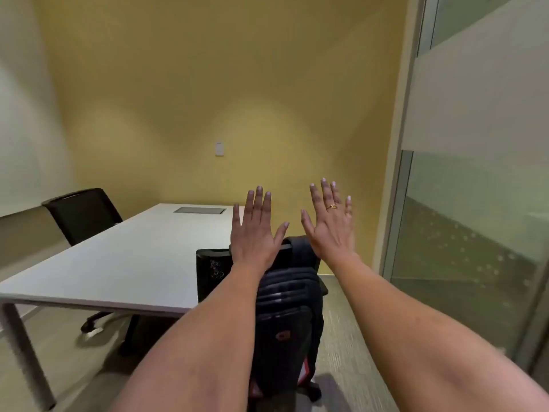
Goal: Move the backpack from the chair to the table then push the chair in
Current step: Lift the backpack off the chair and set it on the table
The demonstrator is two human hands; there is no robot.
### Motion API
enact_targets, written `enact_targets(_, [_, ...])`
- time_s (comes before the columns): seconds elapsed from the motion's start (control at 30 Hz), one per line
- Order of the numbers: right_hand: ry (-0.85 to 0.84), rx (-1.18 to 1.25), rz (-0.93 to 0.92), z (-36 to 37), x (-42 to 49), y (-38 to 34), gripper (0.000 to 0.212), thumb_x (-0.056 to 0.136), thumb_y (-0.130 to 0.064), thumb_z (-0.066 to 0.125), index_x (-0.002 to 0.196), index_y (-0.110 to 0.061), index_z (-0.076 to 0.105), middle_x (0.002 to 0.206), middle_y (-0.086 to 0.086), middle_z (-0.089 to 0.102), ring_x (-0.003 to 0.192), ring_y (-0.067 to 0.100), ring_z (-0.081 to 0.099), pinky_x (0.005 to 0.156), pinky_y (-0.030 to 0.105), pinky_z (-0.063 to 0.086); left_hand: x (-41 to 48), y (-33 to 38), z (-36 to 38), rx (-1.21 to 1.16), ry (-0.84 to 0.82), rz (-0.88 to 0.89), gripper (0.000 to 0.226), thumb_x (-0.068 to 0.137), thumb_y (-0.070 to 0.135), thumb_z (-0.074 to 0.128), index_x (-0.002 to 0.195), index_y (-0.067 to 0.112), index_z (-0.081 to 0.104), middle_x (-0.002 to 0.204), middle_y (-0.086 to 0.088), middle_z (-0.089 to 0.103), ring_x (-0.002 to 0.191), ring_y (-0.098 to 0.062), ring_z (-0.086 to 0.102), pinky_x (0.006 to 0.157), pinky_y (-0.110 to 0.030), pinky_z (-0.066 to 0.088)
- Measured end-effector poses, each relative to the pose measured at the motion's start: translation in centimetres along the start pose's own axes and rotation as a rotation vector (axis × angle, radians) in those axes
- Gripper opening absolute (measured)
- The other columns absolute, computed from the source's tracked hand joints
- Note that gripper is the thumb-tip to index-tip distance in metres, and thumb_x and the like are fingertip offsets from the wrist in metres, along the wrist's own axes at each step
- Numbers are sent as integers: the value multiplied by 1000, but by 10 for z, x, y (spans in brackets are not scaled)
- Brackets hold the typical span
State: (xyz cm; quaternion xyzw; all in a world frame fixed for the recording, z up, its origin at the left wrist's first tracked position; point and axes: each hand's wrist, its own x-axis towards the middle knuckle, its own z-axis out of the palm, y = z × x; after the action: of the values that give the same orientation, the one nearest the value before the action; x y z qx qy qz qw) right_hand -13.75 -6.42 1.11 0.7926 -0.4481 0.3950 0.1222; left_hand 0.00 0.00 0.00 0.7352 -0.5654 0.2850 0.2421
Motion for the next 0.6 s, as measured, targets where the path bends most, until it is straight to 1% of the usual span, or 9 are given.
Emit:
enact_targets(0.07, [-7, -31, 2, 4, -8, 1, 68, 85, -52, 4, 146, -23, 5, 156, 2, -1, 141, 15, -8, 110, 39, -12, -10, -1, 6, 2, -38, 17, 68, 91, 58, 7, 138, 19, -23, 147, 2, -30, 132, -9, -32, 104, -34, -29])
enact_targets(0.1, [-25, -41, 4, 8, -14, 2, 67, 85, -52, 4, 146, -23, 5, 156, 2, -2, 140, 14, -9, 109, 38, -13, -17, -2, 10, 8, -59, 11, 68, 92, 57, 10, 138, 18, -22, 147, 3, -29, 131, -8, -32, 106, -35, -27])
enact_targets(0.13, [-43, -44, 4, 13, -21, 3, 64, 88, -51, 8, 146, -23, 4, 156, 2, -2, 140, 14, -10, 109, 38, -14, -25, -4, 16, 6, -67, -3, 69, 92, 57, 11, 139, 18, -21, 147, 3, -29, 131, -8, -32, 107, -36, -25])
enact_targets(0.23, [-88, 0, 4, 24, -39, 4, 57, 97, -42, 26, 146, -22, 4, 155, 2, -3, 139, 12, -12, 109, 38, -15, -42, -8, 26, 25, -117, 3, 69, 91, 58, 7, 138, 18, -22, 149, 1, -28, 132, -9, -31, 109, -37, -22])
enact_targets(0.37, [-148, 5, 13, 37, -65, 6, 57, 97, -43, 27, 146, -22, 5, 156, 2, -2, 140, 13, -11, 109, 39, -13, -63, -10, 37, 41, -142, -20, 74, 85, 60, -6, 144, 16, -16, 155, -2, -19, 136, -12, -27, 111, -39, -18])
enact_targets(0.43, [-157, 18, 20, 43, -76, 5, 58, 95, -47, 21, 146, -21, 9, 156, 4, 3, 140, 14, -8, 110, 41, -10, -74, -10, 40, 39, -175, -24, 74, 85, 59, -4, 142, 16, -19, 153, -3, -22, 136, -13, -28, 112, -40, -16])
enact_targets(0.5, [-163, 17, 26, 48, -86, 3, 66, 87, -52, 6, 146, -22, 8, 156, 4, 4, 138, 12, -11, 109, 41, -10, -84, -9, 42, 38, -194, -34, 74, 84, 59, -6, 142, 16, -19, 151, -3, -25, 135, -14, -29, 112, -40, -16])
enact_targets(0.6, [-207, 13, 25, 54, -95, 1, 73, 80, -54, -3, 145, -22, 3, 156, 4, -2, 135, 11, -17, 108, 40, -12, -96, -8, 46, 57, -209, -37, 77, 79, 59, -15, 143, 17, -19, 149, -3, -28, 134, -15, -31, 110, -40, -23])
